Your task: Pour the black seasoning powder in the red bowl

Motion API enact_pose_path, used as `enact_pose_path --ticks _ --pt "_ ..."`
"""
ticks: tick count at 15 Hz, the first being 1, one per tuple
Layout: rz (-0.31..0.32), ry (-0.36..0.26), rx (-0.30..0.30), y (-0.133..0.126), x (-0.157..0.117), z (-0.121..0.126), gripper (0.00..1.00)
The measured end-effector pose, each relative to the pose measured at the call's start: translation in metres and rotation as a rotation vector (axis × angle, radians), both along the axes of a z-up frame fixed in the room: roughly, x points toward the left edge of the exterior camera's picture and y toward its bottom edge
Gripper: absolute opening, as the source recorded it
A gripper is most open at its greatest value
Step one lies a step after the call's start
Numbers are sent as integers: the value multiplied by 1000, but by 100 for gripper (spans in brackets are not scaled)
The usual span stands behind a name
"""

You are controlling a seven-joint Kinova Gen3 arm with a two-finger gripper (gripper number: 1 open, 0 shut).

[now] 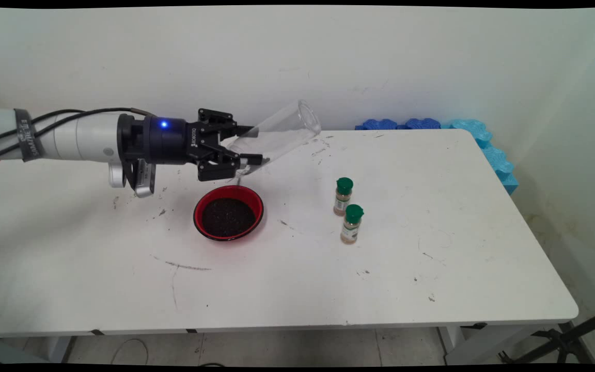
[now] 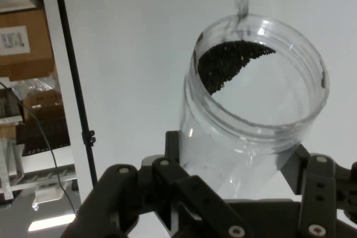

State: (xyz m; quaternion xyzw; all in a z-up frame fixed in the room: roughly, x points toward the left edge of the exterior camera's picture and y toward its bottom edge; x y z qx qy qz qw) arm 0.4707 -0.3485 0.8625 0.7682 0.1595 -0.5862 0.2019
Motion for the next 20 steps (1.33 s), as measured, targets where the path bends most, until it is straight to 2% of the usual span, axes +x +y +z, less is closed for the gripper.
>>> enact_pose_path --ticks 9,20 --pt "34 49 -6 2 3 4 0" --pt "42 65 -27 3 4 7 0"
